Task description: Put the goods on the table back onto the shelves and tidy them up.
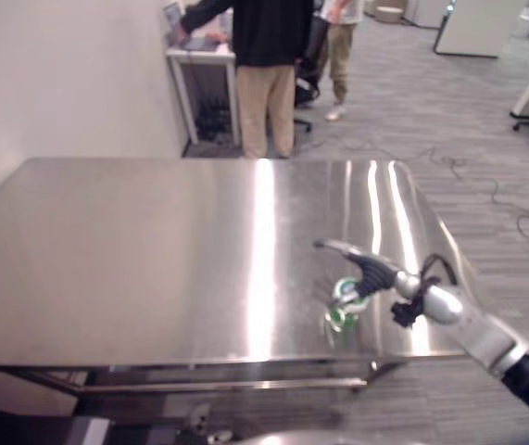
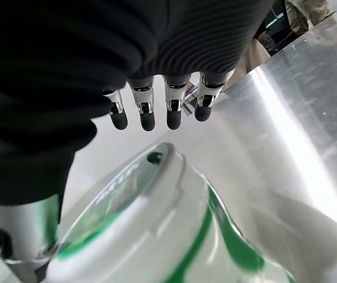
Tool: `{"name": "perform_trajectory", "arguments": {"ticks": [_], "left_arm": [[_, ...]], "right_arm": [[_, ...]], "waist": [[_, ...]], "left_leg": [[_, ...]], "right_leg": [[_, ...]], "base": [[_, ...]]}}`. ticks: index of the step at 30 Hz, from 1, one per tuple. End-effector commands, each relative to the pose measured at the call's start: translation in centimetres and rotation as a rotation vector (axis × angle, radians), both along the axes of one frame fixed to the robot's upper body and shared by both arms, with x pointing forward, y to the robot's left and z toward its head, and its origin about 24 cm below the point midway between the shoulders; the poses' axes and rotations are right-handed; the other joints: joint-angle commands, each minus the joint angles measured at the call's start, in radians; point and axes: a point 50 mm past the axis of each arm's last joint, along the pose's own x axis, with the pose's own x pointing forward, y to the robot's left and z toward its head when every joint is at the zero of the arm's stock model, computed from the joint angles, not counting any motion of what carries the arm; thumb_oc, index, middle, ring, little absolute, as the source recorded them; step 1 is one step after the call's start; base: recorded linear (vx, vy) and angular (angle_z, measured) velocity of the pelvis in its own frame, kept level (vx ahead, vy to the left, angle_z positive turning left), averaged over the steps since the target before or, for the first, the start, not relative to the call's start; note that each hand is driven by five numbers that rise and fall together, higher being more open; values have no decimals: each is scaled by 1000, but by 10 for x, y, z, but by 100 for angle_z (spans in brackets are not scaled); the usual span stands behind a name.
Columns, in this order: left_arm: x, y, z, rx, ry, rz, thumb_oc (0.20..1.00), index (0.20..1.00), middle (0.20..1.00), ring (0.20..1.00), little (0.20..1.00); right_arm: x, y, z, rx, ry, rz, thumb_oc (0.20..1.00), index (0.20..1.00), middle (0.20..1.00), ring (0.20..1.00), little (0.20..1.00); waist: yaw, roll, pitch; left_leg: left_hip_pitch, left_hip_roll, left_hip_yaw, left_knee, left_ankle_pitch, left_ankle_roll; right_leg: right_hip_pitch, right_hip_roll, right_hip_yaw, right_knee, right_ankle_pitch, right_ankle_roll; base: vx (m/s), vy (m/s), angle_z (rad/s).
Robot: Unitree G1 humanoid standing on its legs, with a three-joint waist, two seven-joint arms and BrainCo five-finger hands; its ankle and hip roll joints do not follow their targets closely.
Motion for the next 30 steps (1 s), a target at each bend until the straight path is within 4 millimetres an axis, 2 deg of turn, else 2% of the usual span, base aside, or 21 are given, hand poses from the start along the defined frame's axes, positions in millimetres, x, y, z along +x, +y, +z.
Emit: {"name": "perform_trajectory", "arguments": {"ticks": [1,4,11,19,30], "left_arm": [[18,-18,-3,-16,-24,-67,1000,1000,1000,1000,1000],[20,-17,-2,-9,-30,-57,1000,1000,1000,1000,1000],[21,-15,-2,-9,-26,-43,1000,1000,1000,1000,1000],[21,-15,-2,-11,-34,-43,1000,1000,1000,1000,1000],[20,-14,-2,-8,-29,-41,1000,1000,1000,1000,1000]], "right_arm": [[7,5,28,84,-134,-14,1000,1000,1000,1000,1000],[3,8,42,170,-159,1,1000,1000,1000,1000,1000],[-5,9,52,195,-169,48,1000,1000,1000,1000,1000],[-6,-6,38,101,-146,-7,1000,1000,1000,1000,1000],[-7,-4,21,57,-75,5,1000,1000,1000,1000,1000]], "waist": [[27,-6,14],[22,-5,11],[14,-7,5],[4,-5,4],[7,-5,7]], "left_leg": [[6,8,41,7,-70,23],[8,10,45,7,-70,24],[12,10,49,7,-72,23],[16,12,57,7,-74,22],[15,9,52,7,-73,23]], "right_leg": [[-6,-102,34,6,8,72],[-6,-101,39,6,8,71],[-6,-101,45,5,9,72],[-7,-101,51,2,11,73],[-4,-101,48,3,10,72]], "base": [[0,0,0],[0,0,0],[0,0,0],[-4,-4,-2],[0,0,0]]}}
